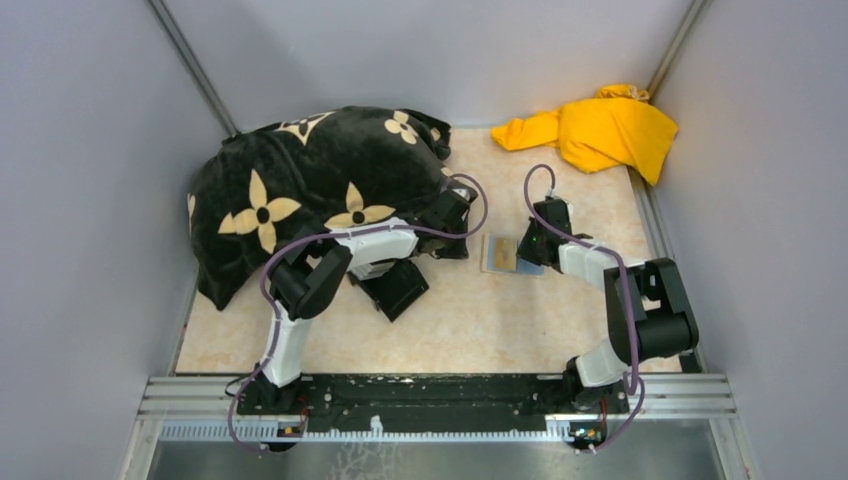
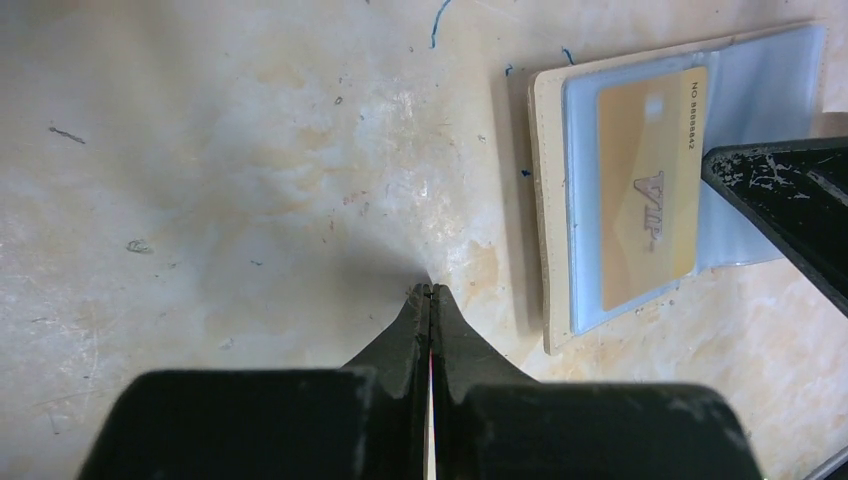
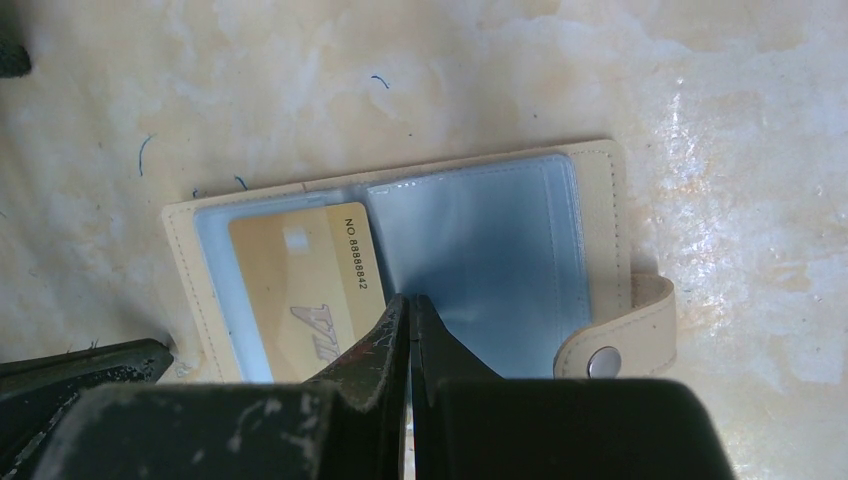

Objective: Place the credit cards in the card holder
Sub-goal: Insert the credit card into the card holder.

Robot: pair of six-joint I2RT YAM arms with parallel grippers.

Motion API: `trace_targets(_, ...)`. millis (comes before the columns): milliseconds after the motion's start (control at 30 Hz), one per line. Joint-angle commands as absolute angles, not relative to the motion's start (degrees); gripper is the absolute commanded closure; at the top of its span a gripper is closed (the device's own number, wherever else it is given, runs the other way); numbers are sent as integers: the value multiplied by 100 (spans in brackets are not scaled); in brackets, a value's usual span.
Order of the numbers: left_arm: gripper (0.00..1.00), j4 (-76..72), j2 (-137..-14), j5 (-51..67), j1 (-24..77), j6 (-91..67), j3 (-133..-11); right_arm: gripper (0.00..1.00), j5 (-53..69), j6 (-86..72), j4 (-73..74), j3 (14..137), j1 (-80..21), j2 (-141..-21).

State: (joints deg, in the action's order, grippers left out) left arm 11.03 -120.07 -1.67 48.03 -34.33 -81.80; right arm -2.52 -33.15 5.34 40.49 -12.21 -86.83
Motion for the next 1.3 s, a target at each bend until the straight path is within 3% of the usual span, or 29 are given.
trace_targets(0,100,1575,-12046,-268,4787,-3126,-8300,100,-176,-3227,657,4050,-1229,-8819)
trace_targets(667,100,2350,-12663,0,5028,-2684,-9904,100,-63,-3150,657,4105,-1230,-8895)
trace_targets(1267,100,2355,-13105,1,5169,-2770,-9949,100,15,-3178,596,4004,-1293,-8843)
